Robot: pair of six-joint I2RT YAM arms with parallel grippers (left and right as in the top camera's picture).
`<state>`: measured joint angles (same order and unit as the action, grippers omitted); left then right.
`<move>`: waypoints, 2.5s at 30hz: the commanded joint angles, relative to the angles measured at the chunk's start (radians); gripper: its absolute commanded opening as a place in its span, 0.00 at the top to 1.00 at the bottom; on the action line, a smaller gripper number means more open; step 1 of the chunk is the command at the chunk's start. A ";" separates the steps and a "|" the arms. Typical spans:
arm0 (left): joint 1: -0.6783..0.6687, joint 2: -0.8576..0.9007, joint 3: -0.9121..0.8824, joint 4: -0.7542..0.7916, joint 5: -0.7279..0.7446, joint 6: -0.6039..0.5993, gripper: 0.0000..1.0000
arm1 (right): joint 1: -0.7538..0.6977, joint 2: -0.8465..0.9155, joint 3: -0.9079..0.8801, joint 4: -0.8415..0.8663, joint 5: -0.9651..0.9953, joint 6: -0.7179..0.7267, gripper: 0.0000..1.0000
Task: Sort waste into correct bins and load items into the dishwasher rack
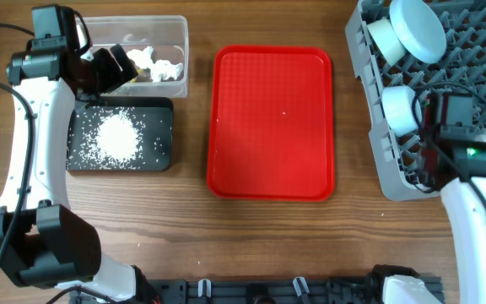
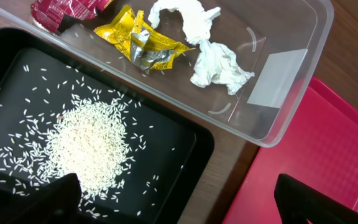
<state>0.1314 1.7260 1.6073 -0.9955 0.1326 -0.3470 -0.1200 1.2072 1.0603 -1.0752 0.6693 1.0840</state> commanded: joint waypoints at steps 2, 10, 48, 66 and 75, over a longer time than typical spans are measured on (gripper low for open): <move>0.003 -0.002 0.005 0.000 0.005 -0.009 0.00 | -0.039 0.056 -0.007 0.003 -0.069 -0.011 0.68; 0.003 -0.002 0.005 0.000 0.005 -0.009 0.00 | -0.039 0.078 -0.007 0.134 -0.266 -0.158 0.01; 0.003 -0.002 0.005 0.000 0.005 -0.009 0.00 | 0.623 0.233 0.378 -0.023 -0.747 -0.798 0.00; 0.003 -0.002 0.005 0.000 0.005 -0.009 0.00 | 0.484 -0.266 0.276 0.216 -0.544 -1.060 0.00; 0.003 -0.002 0.005 0.000 0.005 -0.009 0.00 | 0.209 -0.795 -0.592 0.926 -0.828 -1.118 0.00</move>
<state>0.1314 1.7260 1.6073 -0.9958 0.1326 -0.3470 0.1104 0.5308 0.6449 -0.2409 -0.0784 -0.0097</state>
